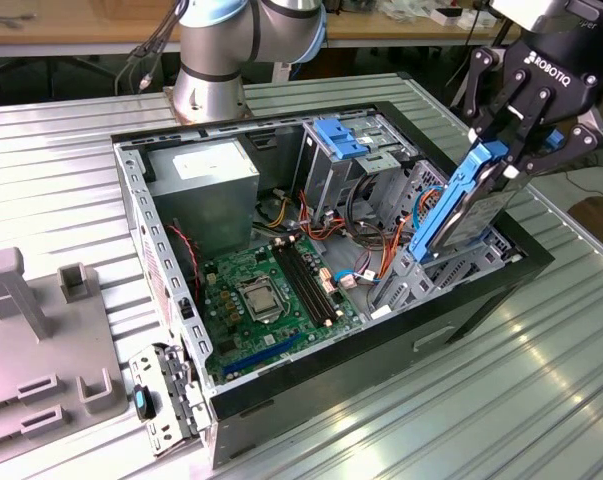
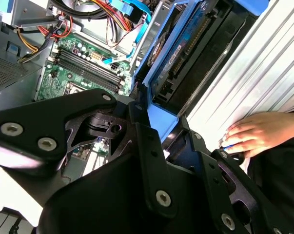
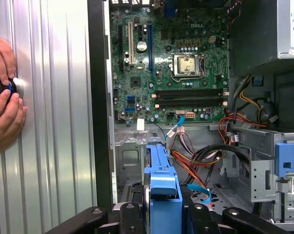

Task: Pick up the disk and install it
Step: 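Insert the disk into the insertion slot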

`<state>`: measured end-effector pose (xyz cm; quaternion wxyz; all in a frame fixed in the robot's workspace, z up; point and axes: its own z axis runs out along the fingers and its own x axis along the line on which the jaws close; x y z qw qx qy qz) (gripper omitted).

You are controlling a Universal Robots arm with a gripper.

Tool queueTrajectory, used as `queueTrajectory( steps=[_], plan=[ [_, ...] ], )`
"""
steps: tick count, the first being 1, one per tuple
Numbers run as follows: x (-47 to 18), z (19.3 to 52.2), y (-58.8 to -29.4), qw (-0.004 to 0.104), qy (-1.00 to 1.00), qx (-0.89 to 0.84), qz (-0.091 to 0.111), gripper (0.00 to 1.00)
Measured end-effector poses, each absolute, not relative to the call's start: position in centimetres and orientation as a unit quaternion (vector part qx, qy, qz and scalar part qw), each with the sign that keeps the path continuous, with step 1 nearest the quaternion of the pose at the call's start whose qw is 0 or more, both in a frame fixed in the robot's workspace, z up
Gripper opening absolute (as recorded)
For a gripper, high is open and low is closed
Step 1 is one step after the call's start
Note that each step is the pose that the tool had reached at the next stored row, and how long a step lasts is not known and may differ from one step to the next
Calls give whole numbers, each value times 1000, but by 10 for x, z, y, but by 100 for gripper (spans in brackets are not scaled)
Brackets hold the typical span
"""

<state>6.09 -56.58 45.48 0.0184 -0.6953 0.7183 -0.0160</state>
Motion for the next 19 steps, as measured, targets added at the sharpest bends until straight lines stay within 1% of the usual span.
queueTrajectory(
  steps=[19],
  plan=[
    [61, 450, -566, 18, 718, -695, -16, 37]
  ],
)
